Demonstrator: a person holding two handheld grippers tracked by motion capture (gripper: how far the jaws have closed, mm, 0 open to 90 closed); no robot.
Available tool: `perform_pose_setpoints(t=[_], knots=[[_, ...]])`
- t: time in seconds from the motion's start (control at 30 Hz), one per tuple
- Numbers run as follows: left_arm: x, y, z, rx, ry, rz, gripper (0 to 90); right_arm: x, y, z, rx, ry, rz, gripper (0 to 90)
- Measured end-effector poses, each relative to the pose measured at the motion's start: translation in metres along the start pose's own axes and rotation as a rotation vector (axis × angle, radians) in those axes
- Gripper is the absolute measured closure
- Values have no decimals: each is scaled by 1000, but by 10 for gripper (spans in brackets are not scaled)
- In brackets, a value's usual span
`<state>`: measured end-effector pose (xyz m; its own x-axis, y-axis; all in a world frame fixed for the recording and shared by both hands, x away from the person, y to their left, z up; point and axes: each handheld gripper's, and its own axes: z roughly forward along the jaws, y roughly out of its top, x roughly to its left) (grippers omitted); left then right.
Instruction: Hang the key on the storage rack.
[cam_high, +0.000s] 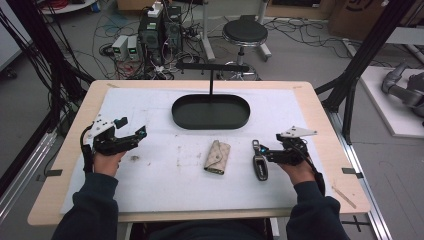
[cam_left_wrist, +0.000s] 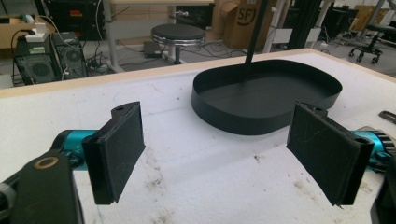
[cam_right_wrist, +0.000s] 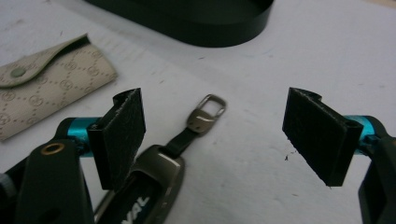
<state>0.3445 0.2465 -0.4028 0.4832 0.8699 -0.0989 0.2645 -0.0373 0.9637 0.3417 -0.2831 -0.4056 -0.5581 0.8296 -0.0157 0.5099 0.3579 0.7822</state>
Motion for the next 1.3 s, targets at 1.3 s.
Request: perform_pose_setpoints(t=[1.3], knots=[[5,-6,4,60,17,-25,213,3,-15,27,238,68,-65,206]])
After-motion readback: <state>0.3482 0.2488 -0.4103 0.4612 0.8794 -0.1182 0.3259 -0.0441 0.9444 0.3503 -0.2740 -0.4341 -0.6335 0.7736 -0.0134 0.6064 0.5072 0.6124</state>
